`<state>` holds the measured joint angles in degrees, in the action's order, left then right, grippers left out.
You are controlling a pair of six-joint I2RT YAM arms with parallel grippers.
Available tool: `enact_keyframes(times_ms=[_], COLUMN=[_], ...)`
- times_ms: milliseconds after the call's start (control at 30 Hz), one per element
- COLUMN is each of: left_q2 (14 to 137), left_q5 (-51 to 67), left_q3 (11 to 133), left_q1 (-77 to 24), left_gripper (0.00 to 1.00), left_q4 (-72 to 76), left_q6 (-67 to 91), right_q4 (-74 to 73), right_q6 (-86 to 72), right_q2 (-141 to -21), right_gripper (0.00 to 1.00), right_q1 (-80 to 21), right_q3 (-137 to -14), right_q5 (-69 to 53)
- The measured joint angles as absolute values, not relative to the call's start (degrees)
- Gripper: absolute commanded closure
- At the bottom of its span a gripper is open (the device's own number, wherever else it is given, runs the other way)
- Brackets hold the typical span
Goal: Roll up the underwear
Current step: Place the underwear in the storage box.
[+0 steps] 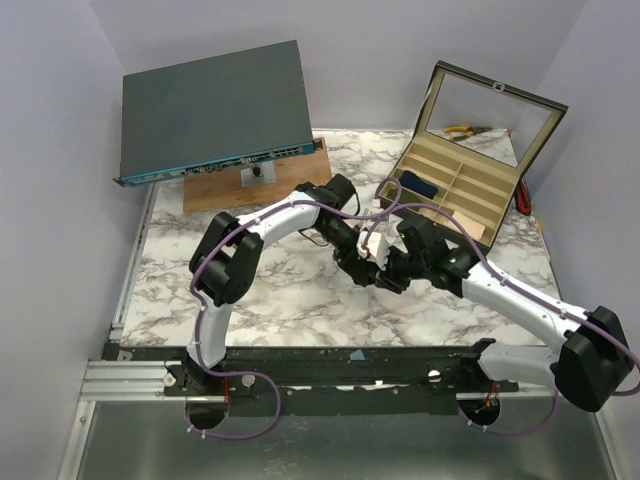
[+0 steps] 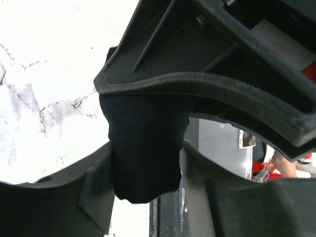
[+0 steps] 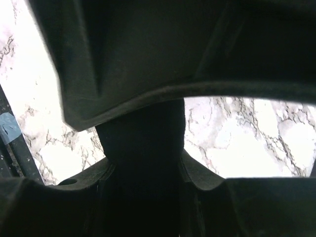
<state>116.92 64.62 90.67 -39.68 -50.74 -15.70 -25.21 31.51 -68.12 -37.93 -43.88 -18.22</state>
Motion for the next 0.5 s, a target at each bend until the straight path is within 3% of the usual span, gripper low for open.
enact_keyframes(times_ms=[233, 500], left_q2=[116.9, 113.4], left_q5=[66.7, 65.9], left_q3=[91.2, 90.7], left_q1=[-37.7, -34.1], left_gripper=[0.22, 0.13], left_q4=[-50.7, -50.4], left_q6=[-15.0, -15.3], right_q4=[-27.1, -29.4], right_q6=[31.1, 30.4], right_q2=[-65.3, -61.4], right_gripper=[0.99, 0.99], right_q1=[-37.9, -37.4], right_q3=[-43.9, -43.7], right_q5=[-15.4, -10.6])
